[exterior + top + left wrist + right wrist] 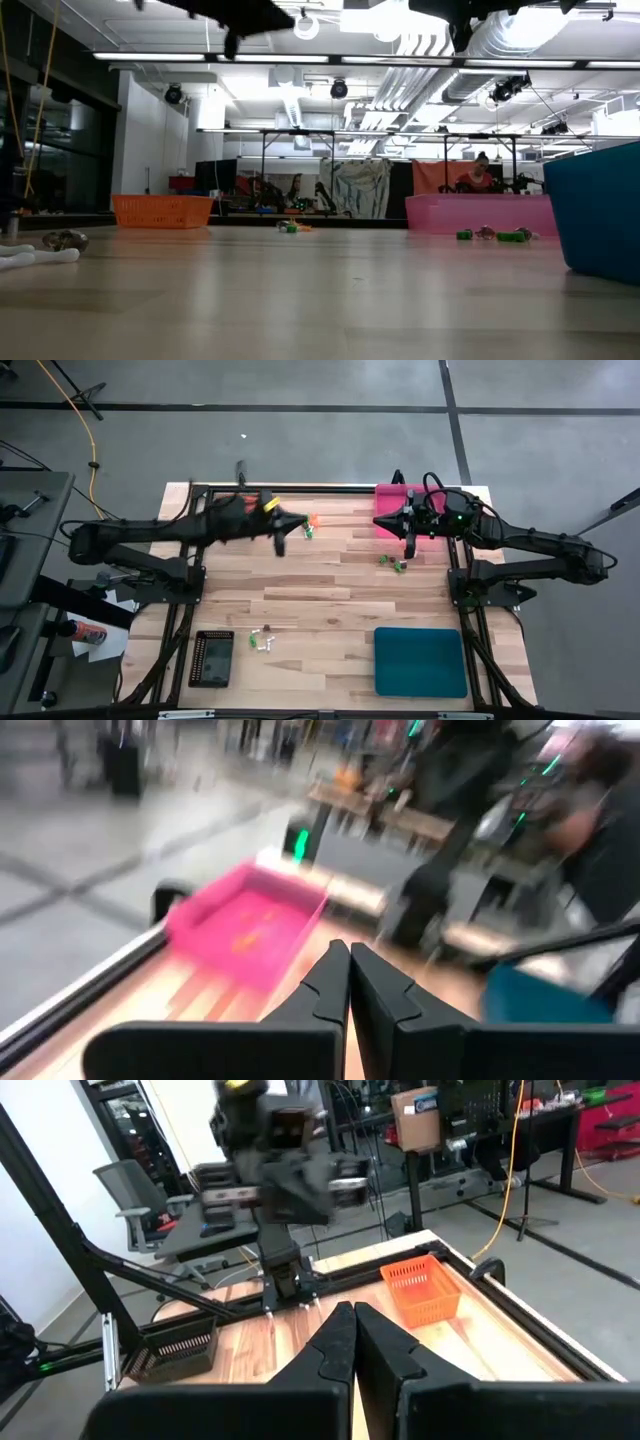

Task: Sort Halloween decoration
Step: Put the orange spider toy into the pink bin

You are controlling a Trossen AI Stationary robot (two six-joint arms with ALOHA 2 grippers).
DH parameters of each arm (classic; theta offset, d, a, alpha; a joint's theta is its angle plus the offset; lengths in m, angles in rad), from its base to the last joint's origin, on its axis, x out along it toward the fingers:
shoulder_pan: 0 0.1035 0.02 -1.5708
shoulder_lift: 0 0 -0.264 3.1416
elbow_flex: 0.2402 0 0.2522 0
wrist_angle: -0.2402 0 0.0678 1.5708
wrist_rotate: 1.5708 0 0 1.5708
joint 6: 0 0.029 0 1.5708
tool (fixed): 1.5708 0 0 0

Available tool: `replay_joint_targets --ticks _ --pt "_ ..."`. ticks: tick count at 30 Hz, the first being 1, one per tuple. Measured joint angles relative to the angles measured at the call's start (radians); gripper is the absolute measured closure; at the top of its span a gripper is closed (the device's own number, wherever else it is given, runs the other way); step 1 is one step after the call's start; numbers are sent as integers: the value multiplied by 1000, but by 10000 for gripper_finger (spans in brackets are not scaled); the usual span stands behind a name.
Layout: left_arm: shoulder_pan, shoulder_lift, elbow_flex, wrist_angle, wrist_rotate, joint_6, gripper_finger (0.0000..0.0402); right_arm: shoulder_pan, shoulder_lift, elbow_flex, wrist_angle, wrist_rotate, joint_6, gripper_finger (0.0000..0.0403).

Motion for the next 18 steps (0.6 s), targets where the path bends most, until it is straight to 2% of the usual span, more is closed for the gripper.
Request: replay_joint_targets --ticks 5,7,10,13,18 --pt "171 264 276 -396 123 38 401 0 26 0 1 0 23 402" --pt "222 376 381 -553 139 88 401 0 37 0 -3 0 24 402" --pt "260 530 497 -689 140 180 395 0 56 0 -1 0 47 402" --pt "277 657 564 -716 142 227 376 0 76 0 -4 0 69 402" --pt "293 810 644 -715 146 193 328 0 108 0 -6 0 104 403"
